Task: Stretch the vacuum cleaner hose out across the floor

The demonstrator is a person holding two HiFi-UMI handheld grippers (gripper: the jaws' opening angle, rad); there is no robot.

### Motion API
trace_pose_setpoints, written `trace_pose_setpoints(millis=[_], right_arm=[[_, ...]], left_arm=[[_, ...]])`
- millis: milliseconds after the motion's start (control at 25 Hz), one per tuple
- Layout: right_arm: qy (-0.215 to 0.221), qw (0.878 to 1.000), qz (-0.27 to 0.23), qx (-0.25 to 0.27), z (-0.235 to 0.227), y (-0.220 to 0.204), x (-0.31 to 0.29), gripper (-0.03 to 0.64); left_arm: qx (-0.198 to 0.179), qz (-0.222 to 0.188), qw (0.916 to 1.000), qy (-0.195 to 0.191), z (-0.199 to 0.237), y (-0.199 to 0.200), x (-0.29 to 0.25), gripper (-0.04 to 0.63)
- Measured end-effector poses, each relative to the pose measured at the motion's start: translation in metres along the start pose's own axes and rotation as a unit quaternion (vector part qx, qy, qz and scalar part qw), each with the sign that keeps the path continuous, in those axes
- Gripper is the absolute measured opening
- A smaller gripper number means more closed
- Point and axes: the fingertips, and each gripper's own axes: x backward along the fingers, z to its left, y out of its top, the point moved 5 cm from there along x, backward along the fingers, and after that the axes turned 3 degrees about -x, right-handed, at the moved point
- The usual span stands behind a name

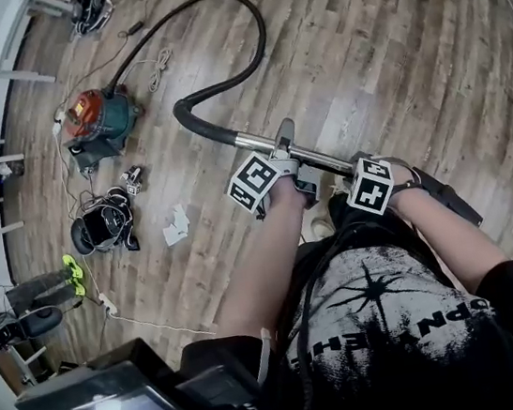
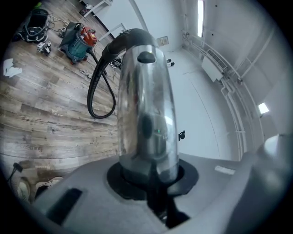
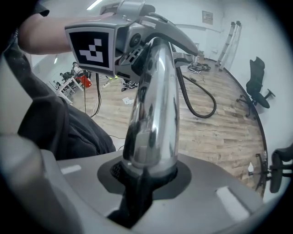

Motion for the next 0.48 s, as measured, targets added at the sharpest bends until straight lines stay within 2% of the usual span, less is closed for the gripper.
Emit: trace_pose_setpoints(millis=[200,480], right_arm=[[-0.030,0.999,-0.011,0.009,0.042,-0.017,0.005,0.087],[-0.052,0.999,0.005,0.009,0.112,-0.037,0.023,0.087]], left_arm=[[-0.011,-0.014,0.9994,-0.028,-0.007,-0.024,0.042,0.057],[0.001,-0.013,0.9984,-0.056,-0.014,-0.059,0.109,0.058]])
